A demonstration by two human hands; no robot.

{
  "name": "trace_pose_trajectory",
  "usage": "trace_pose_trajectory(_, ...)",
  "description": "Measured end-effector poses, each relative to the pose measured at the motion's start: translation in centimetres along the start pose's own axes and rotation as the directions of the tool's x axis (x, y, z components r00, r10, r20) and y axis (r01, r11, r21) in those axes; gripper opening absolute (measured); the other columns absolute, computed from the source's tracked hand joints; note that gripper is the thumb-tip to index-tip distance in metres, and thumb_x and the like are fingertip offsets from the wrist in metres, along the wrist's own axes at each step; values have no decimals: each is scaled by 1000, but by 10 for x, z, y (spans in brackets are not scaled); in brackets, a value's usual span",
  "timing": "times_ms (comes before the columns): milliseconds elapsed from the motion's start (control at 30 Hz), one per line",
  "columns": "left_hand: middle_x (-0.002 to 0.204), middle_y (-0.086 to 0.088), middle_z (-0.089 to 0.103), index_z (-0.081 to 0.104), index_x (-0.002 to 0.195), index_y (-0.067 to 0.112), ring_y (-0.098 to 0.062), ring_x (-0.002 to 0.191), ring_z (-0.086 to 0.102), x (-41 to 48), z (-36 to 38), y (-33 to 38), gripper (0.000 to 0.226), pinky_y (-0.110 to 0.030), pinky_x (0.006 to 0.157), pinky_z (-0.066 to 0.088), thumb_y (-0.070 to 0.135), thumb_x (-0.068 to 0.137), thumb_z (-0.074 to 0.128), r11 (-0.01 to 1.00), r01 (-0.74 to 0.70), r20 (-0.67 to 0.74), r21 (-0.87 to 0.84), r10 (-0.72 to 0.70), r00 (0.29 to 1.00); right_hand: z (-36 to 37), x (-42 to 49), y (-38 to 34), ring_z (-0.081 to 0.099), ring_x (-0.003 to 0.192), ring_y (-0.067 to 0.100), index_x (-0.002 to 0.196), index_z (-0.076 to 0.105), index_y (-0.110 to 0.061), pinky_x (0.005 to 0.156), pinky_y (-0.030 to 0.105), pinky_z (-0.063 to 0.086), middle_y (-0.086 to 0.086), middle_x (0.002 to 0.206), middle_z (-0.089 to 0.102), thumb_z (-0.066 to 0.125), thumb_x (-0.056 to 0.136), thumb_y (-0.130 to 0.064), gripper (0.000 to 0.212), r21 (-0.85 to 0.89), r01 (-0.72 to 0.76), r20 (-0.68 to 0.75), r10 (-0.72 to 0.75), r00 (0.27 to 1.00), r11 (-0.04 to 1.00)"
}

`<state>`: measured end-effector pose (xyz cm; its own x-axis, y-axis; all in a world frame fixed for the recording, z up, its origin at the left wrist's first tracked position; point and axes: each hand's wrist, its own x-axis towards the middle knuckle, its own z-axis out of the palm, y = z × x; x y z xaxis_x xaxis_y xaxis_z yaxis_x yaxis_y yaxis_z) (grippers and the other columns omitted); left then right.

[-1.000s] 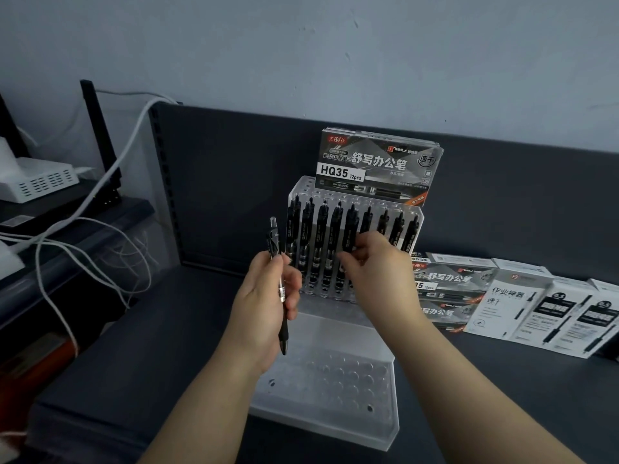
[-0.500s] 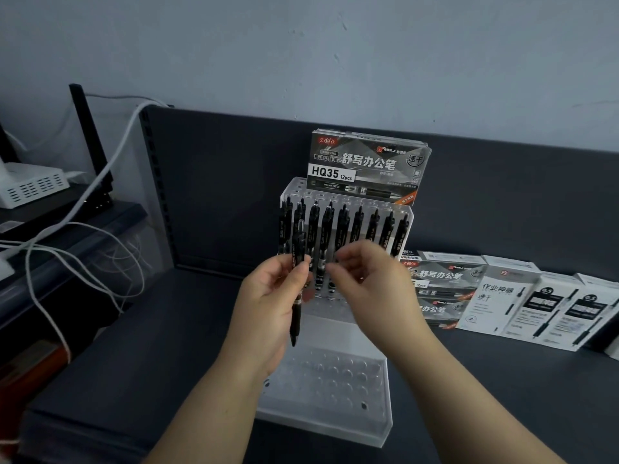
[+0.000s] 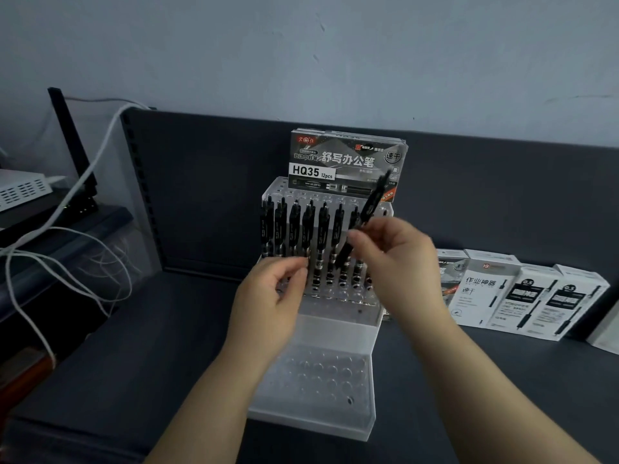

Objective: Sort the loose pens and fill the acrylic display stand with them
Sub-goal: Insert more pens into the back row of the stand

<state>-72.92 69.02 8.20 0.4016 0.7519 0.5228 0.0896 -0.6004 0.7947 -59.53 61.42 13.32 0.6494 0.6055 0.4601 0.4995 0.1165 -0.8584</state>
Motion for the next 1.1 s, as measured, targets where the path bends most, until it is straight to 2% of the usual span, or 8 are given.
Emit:
trace_pose_trajectory(100, 101, 11, 62, 71, 108, 16, -1, 92, 56, 0, -2, -13, 21, -9, 80, 41, 17, 90, 60, 930, -179, 115, 321, 150, 982, 2, 9, 3, 64, 68, 7, 88, 66, -20, 60, 17, 48, -8, 74, 68, 68, 84, -23, 5, -65, -15, -21, 14, 1000, 998)
trace_pose_trajectory(167, 99, 9, 64, 73, 105, 17, -7, 94, 55, 2, -4, -18, 20, -15, 82, 39, 18, 88, 62, 883, -247, 190, 400, 184, 964, 9, 11, 8, 66, 75, 11, 96, 68, -16, 69, 26, 53, -8, 77, 68, 67, 85, -23, 13, -139, -24, -6, 23, 1000, 990)
trace_pose_trajectory(300, 99, 11, 64, 73, 105, 21, -6, 95, 52, 6, -9, -21, 20, -20, 85, 39, 21, 88, 64, 868, -292, 241, 402, 207, 948, 20, 8, 18, 66, 79, 16, 101, 69, -12, 74, 33, 53, -4, 78, 65, 65, 86, -23, 19, -264, -20, 19, 26, 999, 964)
trace_pose_trajectory(400, 98, 11, 63, 73, 106, 21, -7, 94, 51, 7, -12, -23, 20, -23, 85, 41, 21, 88, 64, 870, -303, 265, 388, 210, 941, 26, 4, 23, 63, 77, 17, 101, 69, -11, 67, 24, 46, -3, 75, 64, 63, 87, -23, 19, -378, -6, 46, 25, 999, 926)
trace_pose_trajectory(533, 99, 10, 63, 72, 109, 22, -12, 96, 52, 11, -15, -25, 22, -30, 87, 45, 22, 89, 62, 871, -323, 316, 371, 209, 926, 30, -1, 24, 58, 74, 14, 100, 69, -11, 62, 20, 35, 3, 85, 71, 60, 89, -22, 18, -484, -3, 87, 51, 995, 875)
trace_pose_trajectory(700, 102, 11, 60, 68, 116, 23, -11, 99, 49, 14, -20, -29, 27, -31, 90, 43, 25, 89, 60, 868, -361, 376, 342, 226, 899, 36, -3, 21, 62, 81, 21, 96, 69, -9, 63, 23, 35, 6, 87, 71, 59, 89, -21, 18, -562, -17, 58, 60, 997, 827)
trace_pose_trajectory(900, 106, 9, 59, 64, 121, 22, -13, 103, 49, 16, -23, -33, 32, -34, 94, 42, 27, 90, 60, 857, -401, 415, 322, 253, 874, 42, -4, 18, 47, 73, 13, 98, 69, -8, 56, 20, 23, 7, 91, 70, 58, 90, -23, 20, -633, -45, 1, 59, 998, 773)
trace_pose_trajectory(1100, 106, 9, 58, 64, 121, 21, -12, 103, 48, 17, -24, -32, 33, -35, 95, 42, 29, 89, 59, 864, -383, 430, 327, 225, 874, 44, -6, 17, 62, 88, 22, 101, 69, -8, 61, 18, 29, 7, 95, 71, 60, 88, -22, 20, -634, -61, -12, 69, 998, 771)
